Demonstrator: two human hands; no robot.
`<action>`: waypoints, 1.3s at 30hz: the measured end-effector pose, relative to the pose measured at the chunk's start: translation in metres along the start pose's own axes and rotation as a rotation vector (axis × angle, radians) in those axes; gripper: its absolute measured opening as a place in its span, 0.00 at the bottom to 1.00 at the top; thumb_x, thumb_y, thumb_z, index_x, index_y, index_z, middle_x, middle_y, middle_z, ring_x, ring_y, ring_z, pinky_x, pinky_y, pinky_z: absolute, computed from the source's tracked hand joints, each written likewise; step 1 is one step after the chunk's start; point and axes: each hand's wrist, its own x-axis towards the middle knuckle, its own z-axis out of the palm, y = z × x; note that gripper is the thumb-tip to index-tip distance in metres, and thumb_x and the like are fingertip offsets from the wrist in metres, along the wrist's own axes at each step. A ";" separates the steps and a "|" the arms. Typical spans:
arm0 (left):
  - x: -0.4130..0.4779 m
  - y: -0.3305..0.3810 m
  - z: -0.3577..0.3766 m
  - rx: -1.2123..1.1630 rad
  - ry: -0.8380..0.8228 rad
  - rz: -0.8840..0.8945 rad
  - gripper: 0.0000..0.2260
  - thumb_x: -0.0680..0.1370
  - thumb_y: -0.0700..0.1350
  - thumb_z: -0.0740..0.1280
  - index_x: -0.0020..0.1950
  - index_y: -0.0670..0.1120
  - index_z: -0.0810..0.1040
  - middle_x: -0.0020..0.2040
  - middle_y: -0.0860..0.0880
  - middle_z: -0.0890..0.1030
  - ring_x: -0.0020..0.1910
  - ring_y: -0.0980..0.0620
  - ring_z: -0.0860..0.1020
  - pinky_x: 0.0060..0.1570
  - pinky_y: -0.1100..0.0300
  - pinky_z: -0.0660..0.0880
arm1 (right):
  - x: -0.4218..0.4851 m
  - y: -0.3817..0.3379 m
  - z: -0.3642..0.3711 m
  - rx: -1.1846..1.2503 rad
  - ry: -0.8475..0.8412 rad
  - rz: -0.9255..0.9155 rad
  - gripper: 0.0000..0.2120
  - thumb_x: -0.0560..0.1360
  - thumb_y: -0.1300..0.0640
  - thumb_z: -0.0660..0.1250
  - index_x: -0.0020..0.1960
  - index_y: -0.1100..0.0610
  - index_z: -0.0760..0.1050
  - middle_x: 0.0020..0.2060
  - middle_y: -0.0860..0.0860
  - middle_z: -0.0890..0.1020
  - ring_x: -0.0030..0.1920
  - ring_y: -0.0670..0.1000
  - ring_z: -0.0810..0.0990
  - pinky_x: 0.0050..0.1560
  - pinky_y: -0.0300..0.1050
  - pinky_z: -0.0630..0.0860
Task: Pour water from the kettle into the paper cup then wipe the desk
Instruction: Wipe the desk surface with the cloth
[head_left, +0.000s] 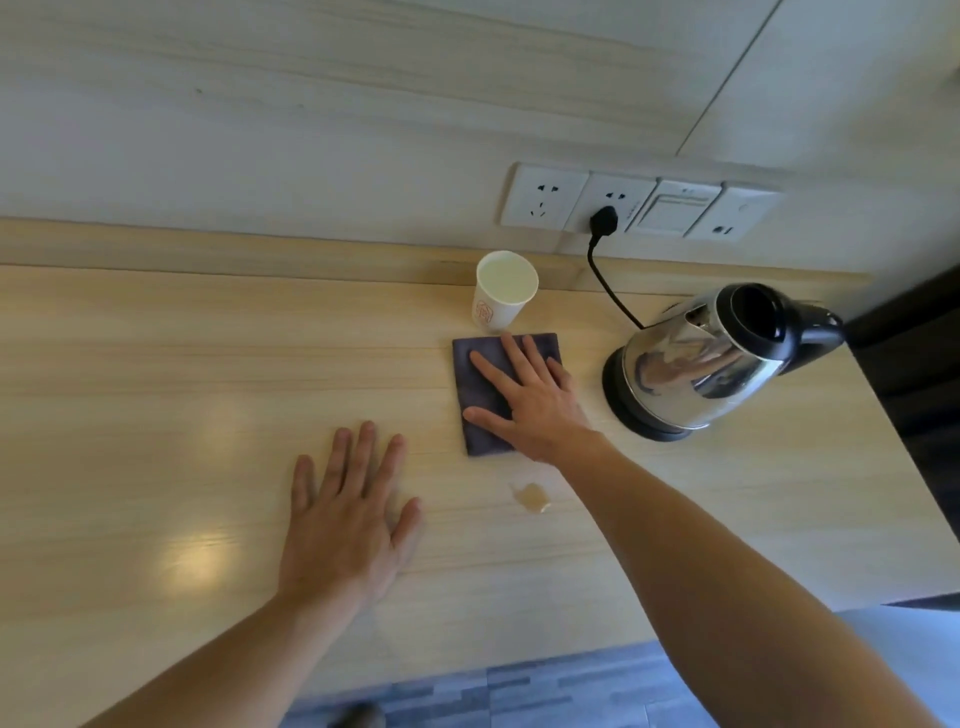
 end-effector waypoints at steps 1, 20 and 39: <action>-0.001 0.000 0.000 0.008 0.008 -0.003 0.32 0.81 0.68 0.39 0.84 0.59 0.37 0.85 0.51 0.36 0.84 0.47 0.37 0.82 0.39 0.41 | -0.001 0.000 0.005 -0.012 0.017 0.005 0.38 0.76 0.22 0.46 0.82 0.32 0.40 0.84 0.47 0.38 0.83 0.51 0.35 0.82 0.58 0.41; -0.004 0.004 0.010 0.059 0.069 -0.048 0.32 0.81 0.67 0.42 0.84 0.59 0.42 0.86 0.52 0.42 0.85 0.49 0.41 0.82 0.38 0.44 | -0.126 -0.014 0.051 0.057 -0.001 0.076 0.37 0.76 0.23 0.45 0.81 0.31 0.38 0.84 0.46 0.37 0.83 0.52 0.34 0.81 0.59 0.38; -0.011 0.041 0.000 -0.064 0.028 0.090 0.30 0.85 0.58 0.48 0.85 0.50 0.48 0.87 0.48 0.45 0.85 0.48 0.44 0.82 0.41 0.43 | -0.232 -0.025 0.094 0.279 0.208 0.052 0.24 0.84 0.38 0.51 0.80 0.39 0.65 0.81 0.37 0.57 0.82 0.41 0.50 0.77 0.49 0.57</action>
